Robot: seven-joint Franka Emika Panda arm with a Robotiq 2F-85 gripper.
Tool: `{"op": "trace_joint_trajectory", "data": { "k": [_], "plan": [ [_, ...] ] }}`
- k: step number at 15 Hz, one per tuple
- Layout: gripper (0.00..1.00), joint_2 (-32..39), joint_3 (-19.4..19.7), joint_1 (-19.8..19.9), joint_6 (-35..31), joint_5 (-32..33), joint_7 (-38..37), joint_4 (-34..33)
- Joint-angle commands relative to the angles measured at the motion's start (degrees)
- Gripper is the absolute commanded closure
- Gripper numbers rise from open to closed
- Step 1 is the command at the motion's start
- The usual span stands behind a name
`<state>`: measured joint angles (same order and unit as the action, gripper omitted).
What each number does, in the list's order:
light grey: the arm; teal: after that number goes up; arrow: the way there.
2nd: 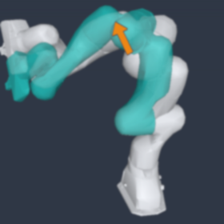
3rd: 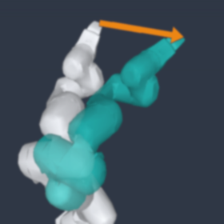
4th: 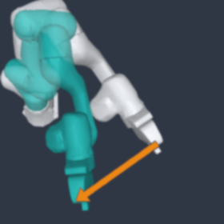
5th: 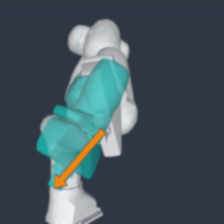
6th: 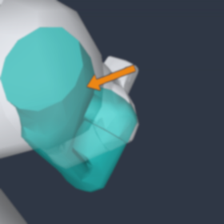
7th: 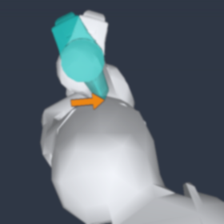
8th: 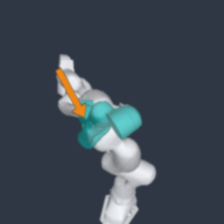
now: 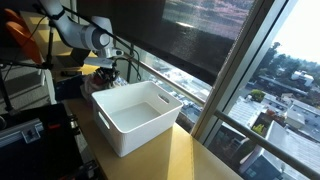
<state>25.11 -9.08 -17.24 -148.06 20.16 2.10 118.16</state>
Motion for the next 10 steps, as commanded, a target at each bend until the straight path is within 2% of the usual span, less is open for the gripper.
{"op": "trace_joint_trajectory", "data": {
  "k": [1, 6, 7, 10],
  "plan": [
    [0.40, 0.10, 1.10, 2.30, 2.34, -1.49, 2.57, -2.86],
    [0.04, -5.43, -0.24, 1.89, 4.44, -2.71, 1.05, -3.74],
    [0.01, -6.82, -0.49, 1.45, 5.29, -2.84, 0.61, -4.05],
    [0.00, -10.54, -1.11, 0.31, 7.84, -2.46, -0.97, -4.58]
  ]
}}
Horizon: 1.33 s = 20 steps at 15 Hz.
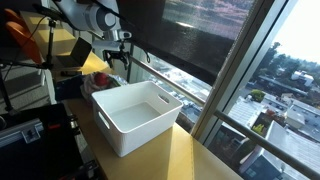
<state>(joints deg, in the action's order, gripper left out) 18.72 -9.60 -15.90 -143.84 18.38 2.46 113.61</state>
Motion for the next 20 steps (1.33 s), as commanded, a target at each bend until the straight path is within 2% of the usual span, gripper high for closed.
{"op": "trace_joint_trajectory", "data": {
  "k": [1, 5, 10, 17, 18, 20],
  "plan": [
    [0.00, -5.24, -0.84, -1.40, 4.66, -0.55, -2.08, 0.12],
    [0.00, -6.03, -1.85, -3.12, 6.58, 1.01, -5.78, 2.49],
    [0.00, -0.82, -2.23, -4.34, 3.41, 1.73, -7.19, 3.88],
    [0.00, 9.74, -2.43, -3.23, 2.02, -4.50, -5.02, 0.80],
    [0.25, 10.67, -2.44, -2.98, 1.99, -5.60, -4.80, 0.31],
    [0.34, 11.31, -2.49, -2.46, 2.28, -7.51, -4.24, -0.17]
  ]
}}
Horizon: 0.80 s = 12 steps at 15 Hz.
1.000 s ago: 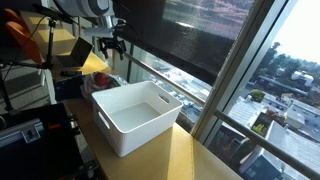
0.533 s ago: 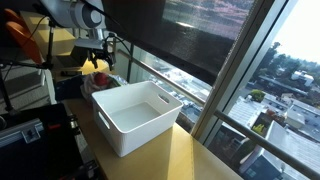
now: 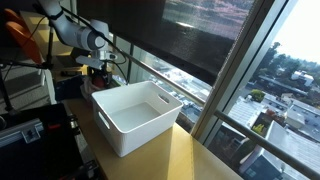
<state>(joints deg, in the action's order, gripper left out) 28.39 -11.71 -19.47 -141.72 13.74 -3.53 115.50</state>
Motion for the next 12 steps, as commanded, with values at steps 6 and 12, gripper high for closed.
{"op": "trace_joint_trajectory", "data": {
  "k": [6, 12],
  "plan": [
    [0.78, -8.87, -0.73, 4.66, 3.39, -7.99, 3.80, 0.47],
    [0.95, -21.31, 4.91, 9.39, 4.50, -4.95, 2.04, 1.97]
  ]
}}
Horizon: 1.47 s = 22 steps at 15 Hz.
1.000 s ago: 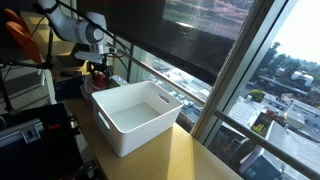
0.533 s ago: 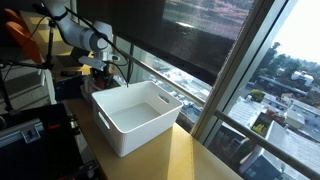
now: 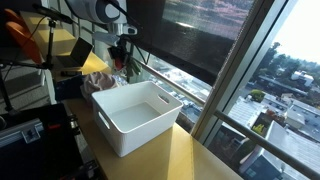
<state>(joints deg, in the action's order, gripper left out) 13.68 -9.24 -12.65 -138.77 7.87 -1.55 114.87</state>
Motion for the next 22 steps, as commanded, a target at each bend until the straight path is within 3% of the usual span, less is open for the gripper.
{"op": "trace_joint_trajectory", "data": {
  "k": [1, 4, 8, 17, 18, 20, 22],
  "plan": [
    [0.94, -8.27, 3.59, 3.91, 2.14, 1.30, 0.28, 2.85],
    [0.94, -11.70, 7.40, 8.88, 3.62, 1.57, 2.92, 4.20],
    [0.94, -11.19, 9.57, 12.20, 2.50, 1.57, 4.33, 6.61],
    [0.94, -7.60, 7.81, 10.54, 1.16, 1.90, 1.01, 9.04],
    [0.53, -6.97, 7.86, 10.30, 1.16, 2.44, 0.61, 8.68],
    [0.47, -6.61, 8.09, 9.99, 1.35, 3.32, -0.21, 8.07],
    [0.32, -7.38, 7.74, 9.44, 2.30, 3.85, -0.85, 6.73]
  ]
}}
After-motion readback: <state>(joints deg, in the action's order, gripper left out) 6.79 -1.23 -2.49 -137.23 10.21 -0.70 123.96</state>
